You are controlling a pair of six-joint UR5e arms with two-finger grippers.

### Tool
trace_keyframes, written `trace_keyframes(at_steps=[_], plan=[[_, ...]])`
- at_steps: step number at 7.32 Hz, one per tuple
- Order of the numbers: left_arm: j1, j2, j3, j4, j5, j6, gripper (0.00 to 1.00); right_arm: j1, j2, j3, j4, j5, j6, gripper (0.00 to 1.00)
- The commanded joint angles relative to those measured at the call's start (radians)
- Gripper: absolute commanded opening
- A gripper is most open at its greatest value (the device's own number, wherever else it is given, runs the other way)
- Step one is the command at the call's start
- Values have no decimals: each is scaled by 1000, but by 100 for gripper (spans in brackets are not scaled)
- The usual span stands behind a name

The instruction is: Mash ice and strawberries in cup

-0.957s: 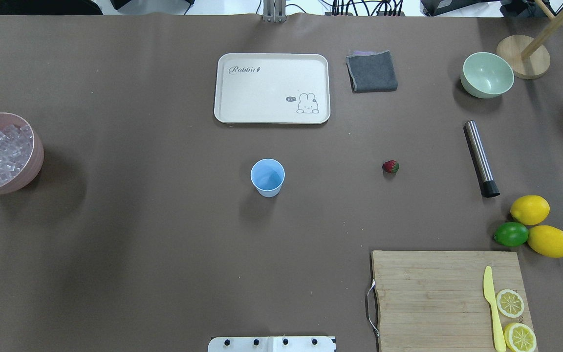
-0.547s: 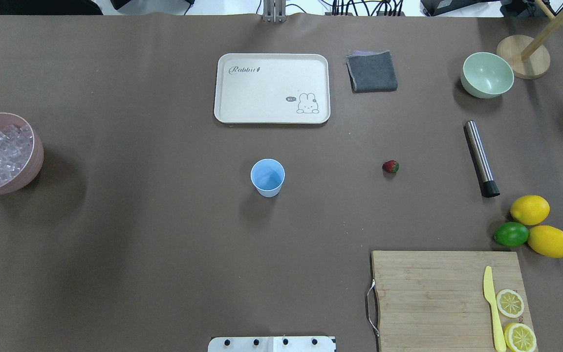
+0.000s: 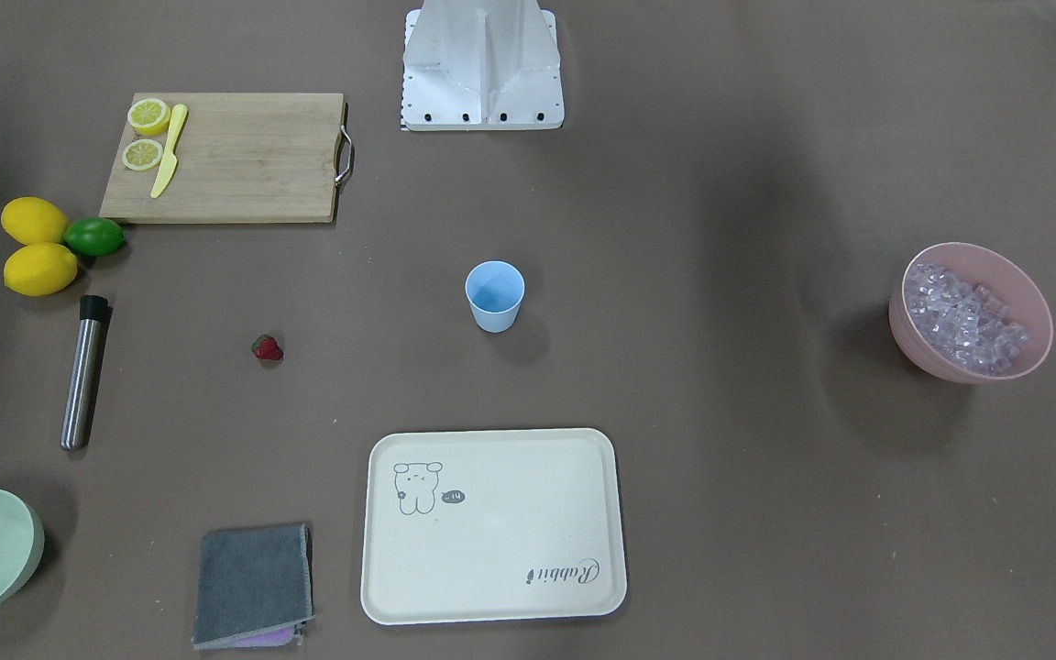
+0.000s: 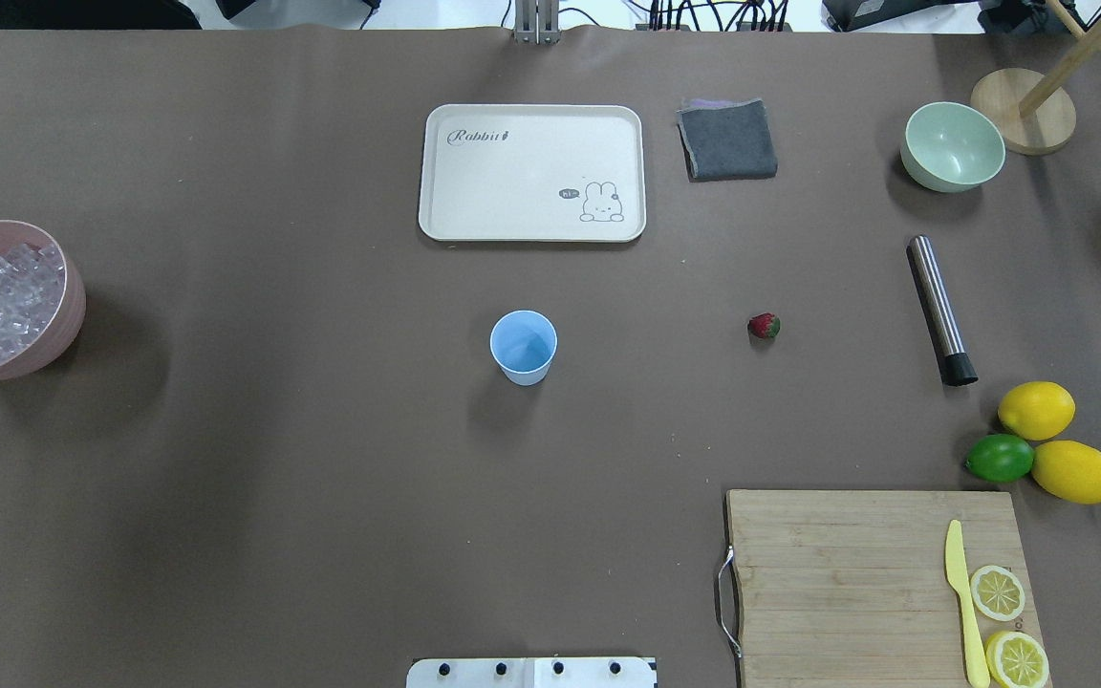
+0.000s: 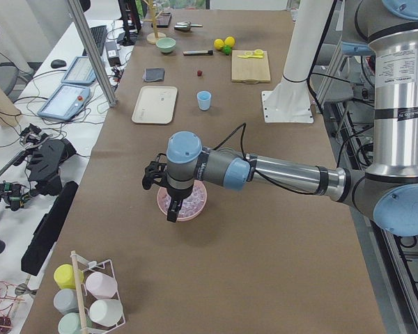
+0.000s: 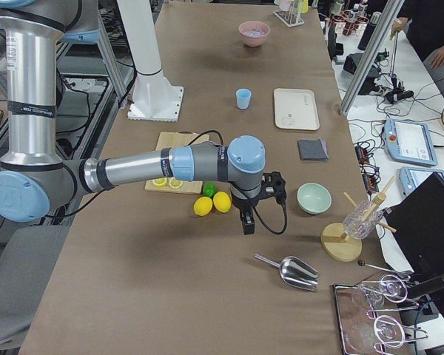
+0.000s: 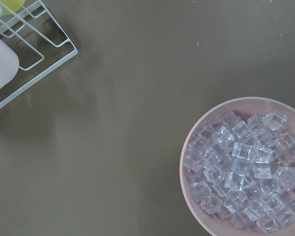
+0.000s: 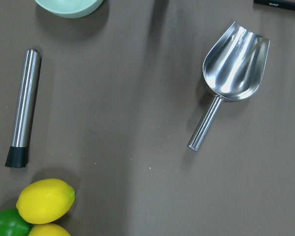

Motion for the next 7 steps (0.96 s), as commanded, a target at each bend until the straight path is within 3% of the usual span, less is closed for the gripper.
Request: trace_keyframes(at_steps=[1, 7], plan=[[5, 0, -4, 0, -2, 0, 98, -1, -3, 1, 2, 4, 1, 100], [48, -8, -4, 0, 0, -2, 97, -12, -25, -2, 0, 7, 0, 100]])
